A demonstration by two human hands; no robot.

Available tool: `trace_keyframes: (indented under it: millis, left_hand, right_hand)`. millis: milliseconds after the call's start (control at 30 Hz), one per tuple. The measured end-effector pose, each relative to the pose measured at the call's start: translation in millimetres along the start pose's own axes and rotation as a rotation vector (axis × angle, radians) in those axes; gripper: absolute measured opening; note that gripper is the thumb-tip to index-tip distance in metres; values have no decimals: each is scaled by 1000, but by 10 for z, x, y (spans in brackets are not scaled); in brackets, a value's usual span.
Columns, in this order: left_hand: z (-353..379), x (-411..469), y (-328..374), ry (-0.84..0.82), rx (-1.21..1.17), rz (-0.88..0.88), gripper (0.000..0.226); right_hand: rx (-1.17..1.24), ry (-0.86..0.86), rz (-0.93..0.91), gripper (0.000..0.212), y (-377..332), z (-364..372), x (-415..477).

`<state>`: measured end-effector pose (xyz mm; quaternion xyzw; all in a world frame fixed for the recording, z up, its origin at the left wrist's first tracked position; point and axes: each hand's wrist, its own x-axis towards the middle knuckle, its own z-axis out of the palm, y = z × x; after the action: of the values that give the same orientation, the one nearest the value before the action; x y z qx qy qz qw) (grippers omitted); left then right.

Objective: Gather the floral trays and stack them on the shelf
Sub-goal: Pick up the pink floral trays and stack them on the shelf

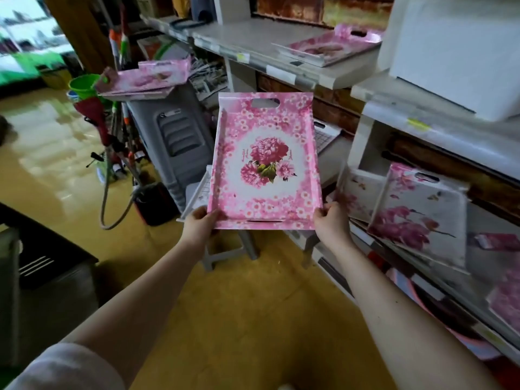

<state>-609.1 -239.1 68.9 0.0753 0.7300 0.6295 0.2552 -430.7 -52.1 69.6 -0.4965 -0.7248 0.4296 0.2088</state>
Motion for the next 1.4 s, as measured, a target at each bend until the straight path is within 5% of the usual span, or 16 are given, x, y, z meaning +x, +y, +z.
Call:
trace_keyframes:
  millis: [267,833,1267,1400]
  left_hand:
    - [-234,650,225,24,-9,69,6]
    - [-744,2600,1351,-350,11,125,9]
    - [-125,3274,1862,-428,-21,93,17]
    - [154,3477,2084,-409,6,127,24]
  right_hand:
    - [11,28,-104,20,-512,380,413]
    - [59,409,-18,10,-1707,1385,964]
    - [83,549,47,11,-2011,1227,1611]
    - [140,582,22,30,-2090,1115,1974]
